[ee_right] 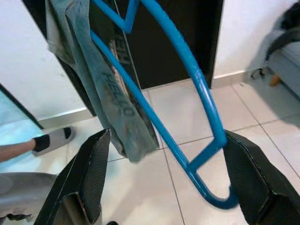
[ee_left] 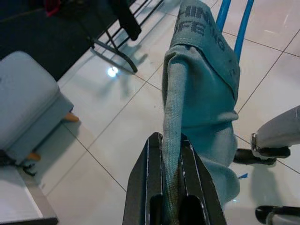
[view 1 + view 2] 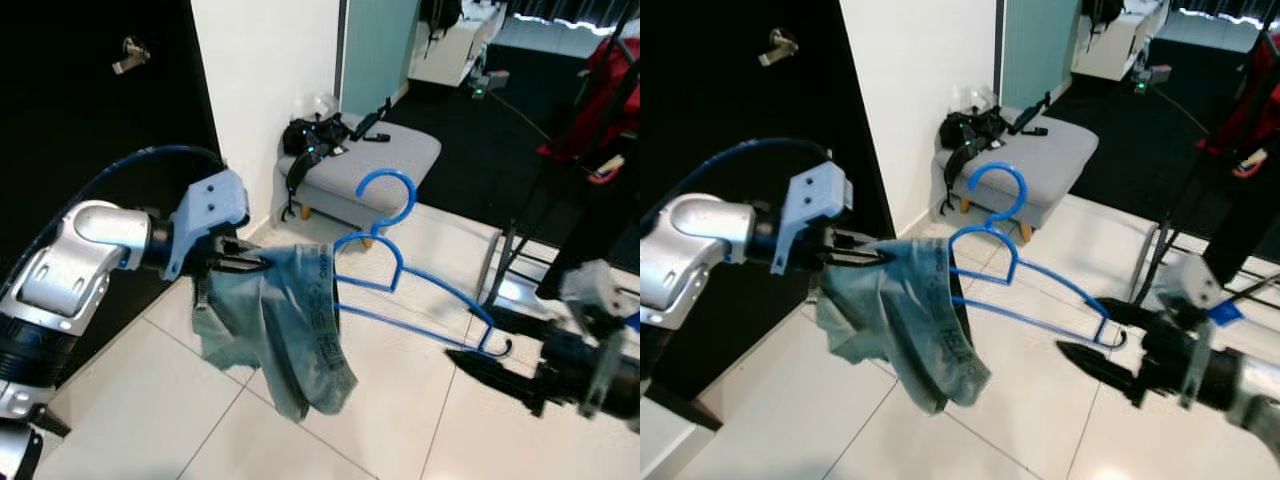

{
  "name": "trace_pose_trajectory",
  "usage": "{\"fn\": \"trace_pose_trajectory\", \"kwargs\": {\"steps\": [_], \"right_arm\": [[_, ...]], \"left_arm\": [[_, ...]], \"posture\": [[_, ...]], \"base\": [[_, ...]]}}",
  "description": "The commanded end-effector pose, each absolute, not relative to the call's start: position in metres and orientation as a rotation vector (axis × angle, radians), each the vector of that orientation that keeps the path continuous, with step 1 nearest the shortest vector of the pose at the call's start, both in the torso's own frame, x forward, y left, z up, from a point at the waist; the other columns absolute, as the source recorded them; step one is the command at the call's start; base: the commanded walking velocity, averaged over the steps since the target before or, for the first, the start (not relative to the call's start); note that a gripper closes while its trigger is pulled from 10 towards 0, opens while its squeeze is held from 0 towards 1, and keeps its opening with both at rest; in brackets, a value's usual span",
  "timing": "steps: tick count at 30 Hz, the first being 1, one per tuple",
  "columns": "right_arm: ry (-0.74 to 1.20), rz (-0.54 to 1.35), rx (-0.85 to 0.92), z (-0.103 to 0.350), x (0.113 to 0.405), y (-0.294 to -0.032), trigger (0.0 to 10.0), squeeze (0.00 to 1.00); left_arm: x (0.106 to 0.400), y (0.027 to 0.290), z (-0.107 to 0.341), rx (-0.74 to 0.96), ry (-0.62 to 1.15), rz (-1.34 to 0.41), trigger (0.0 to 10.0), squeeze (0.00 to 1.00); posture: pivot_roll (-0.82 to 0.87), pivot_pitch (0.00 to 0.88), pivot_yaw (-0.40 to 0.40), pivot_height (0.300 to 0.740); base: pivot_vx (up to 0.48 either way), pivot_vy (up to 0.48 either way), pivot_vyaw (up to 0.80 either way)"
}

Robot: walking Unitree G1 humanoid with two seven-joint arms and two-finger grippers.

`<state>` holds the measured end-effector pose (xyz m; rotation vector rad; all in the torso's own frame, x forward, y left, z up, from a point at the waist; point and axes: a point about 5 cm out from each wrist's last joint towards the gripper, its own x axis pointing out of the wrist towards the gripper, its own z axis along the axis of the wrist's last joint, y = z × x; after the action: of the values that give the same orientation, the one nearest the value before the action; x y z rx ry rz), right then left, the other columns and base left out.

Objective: Hang hanger

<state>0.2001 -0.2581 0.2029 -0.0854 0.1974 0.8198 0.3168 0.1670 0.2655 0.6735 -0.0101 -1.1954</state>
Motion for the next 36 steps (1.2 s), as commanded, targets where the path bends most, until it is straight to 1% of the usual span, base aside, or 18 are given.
{"fn": "trace_pose_trajectory", "kwargs": {"steps": [1,6,8,9,10,11,12,13,14,15,16,18,19,20,21,28,33,36], "right_arm": [[0.187,0.810,-0.084,0.205,0.197,-0.259,10.0,1.00],[0.111,0.750,-0.039,0.216,0.194,-0.269,10.0,1.00],[0.046,0.704,0.041,0.220,0.191,-0.276,10.0,1.00],[0.046,0.704,0.041,0.220,0.191,-0.276,10.0,1.00],[0.030,0.684,0.074,0.220,0.190,-0.280,10.0,1.00],[0.030,0.684,0.074,0.220,0.190,-0.280,10.0,1.00],[0.018,0.657,0.109,0.217,0.189,-0.283,10.0,1.00],[0.018,0.657,0.109,0.217,0.189,-0.283,10.0,1.00],[0.009,0.626,0.147,0.212,0.188,-0.285,10.0,0.98],[-0.009,0.608,0.217,0.207,0.187,-0.287,10.0,0.00],[-0.023,0.597,0.278,0.203,0.185,-0.288,10.0,0.00],[-0.023,0.597,0.278,0.203,0.185,-0.288,10.0,0.00],[-0.033,0.596,0.321,0.201,0.184,-0.289,10.0,0.00],[-0.033,0.596,0.321,0.201,0.184,-0.289,10.0,0.00],[-0.038,0.591,0.364,0.198,0.181,-0.289,10.0,0.00],[-0.032,0.600,0.518,0.188,0.172,-0.291,10.0,0.00],[-0.014,0.633,0.553,0.187,0.170,-0.286,10.0,0.00],[-0.009,0.652,0.535,0.187,0.172,-0.280,10.0,0.00]], "left_arm": [[0.319,0.170,0.270,0.689,-0.026,-1.173,0.0,0.00],[0.327,0.173,0.277,0.711,-0.082,-1.096,0.0,0.00],[0.332,0.176,0.300,0.671,-0.230,-1.002,0.0,0.00],[0.332,0.176,0.300,0.671,-0.230,-1.002,0.0,0.00],[0.332,0.178,0.310,0.646,-0.295,-0.977,0.0,0.00],[0.332,0.178,0.310,0.646,-0.295,-0.977,0.0,0.00],[0.330,0.178,0.321,0.614,-0.362,-0.968,0.0,0.00],[0.330,0.178,0.321,0.614,-0.362,-0.968,0.0,0.00],[0.327,0.177,0.330,0.588,-0.423,-0.975,0.0,0.00],[0.322,0.176,0.338,0.577,-0.469,-1.004,0.0,0.00],[0.317,0.175,0.343,0.575,-0.505,-1.033,0.0,0.00],[0.317,0.175,0.343,0.575,-0.505,-1.033,0.0,0.00],[0.314,0.175,0.346,0.578,-0.524,-1.055,1.4,0.00],[0.314,0.175,0.346,0.578,-0.524,-1.055,1.4,0.00],[0.310,0.174,0.346,0.595,-0.535,-1.092,10.0,0.00],[0.301,0.167,0.355,0.718,-0.655,-1.141,10.0,0.00],[0.298,0.157,0.357,0.765,-0.697,-1.175,10.0,0.00],[0.296,0.151,0.358,0.775,-0.713,-1.212,10.0,0.00]], "posture": [[-0.06,0.099,0.031,0.740],[-0.07,0.096,0.033,0.740],[-0.07,0.094,0.031,0.740],[-0.07,0.094,0.031,0.740],[-0.07,0.094,0.031,0.740],[-0.07,0.094,0.031,0.740],[-0.07,0.096,0.030,0.740],[-0.07,0.096,0.030,0.740],[-0.07,0.098,0.030,0.740],[-0.07,0.101,0.030,0.740],[-0.06,0.102,0.029,0.740],[-0.06,0.102,0.029,0.740],[-0.06,0.104,0.029,0.740],[-0.06,0.104,0.029,0.740],[-0.06,0.104,0.029,0.740],[-0.06,0.112,0.024,0.740],[-0.06,0.111,0.021,0.740],[-0.06,0.111,0.022,0.740]], "base": [[0.000,0.000,0.00],[0.000,0.000,0.00],[0.000,0.000,0.00],[0.000,0.000,0.00],[0.000,0.000,0.00],[0.000,0.000,0.00],[0.000,0.000,0.00],[0.000,0.000,0.00],[0.000,0.000,0.00],[0.000,0.000,0.00],[0.000,0.000,0.00],[0.000,0.000,0.00],[0.000,0.000,0.00],[0.000,0.000,0.00],[0.000,0.000,0.00],[0.000,0.000,0.00],[0.000,0.000,0.00],[0.000,0.000,0.00]]}}
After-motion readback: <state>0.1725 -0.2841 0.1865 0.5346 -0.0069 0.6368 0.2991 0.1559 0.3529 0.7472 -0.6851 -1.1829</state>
